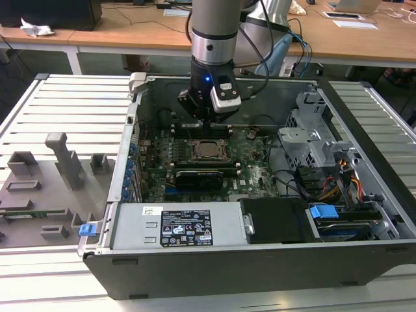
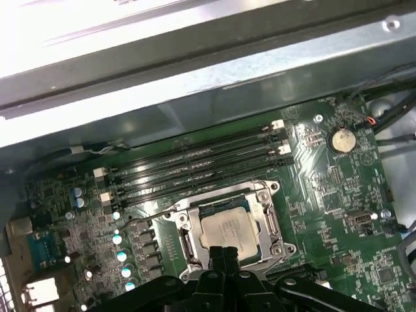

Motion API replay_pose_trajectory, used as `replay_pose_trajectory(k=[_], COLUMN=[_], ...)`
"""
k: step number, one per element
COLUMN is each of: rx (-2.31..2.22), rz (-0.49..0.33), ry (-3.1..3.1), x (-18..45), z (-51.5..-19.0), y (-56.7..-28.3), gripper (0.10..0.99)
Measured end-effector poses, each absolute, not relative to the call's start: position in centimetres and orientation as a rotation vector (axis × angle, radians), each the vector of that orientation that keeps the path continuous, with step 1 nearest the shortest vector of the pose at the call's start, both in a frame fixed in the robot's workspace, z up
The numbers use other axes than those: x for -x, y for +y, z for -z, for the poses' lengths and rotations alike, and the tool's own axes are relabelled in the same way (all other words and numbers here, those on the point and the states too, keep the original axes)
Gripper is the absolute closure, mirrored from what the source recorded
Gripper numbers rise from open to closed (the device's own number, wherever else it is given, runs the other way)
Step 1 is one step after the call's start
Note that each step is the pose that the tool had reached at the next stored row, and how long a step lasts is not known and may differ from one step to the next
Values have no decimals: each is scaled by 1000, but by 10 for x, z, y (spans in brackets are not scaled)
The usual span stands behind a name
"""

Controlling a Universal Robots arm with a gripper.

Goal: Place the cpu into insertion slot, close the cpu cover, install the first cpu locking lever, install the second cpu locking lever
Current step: 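Install the first cpu locking lever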

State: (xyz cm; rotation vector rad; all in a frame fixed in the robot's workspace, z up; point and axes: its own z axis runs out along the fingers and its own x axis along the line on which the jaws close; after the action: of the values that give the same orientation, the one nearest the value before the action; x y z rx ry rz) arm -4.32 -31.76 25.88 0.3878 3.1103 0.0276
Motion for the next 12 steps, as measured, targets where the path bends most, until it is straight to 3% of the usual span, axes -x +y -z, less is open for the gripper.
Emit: replay_pose_trajectory(k=[12], rx=[-115], rz=[-30], ry=[3134], x=[46], z=[-257], y=[-318], gripper=[980])
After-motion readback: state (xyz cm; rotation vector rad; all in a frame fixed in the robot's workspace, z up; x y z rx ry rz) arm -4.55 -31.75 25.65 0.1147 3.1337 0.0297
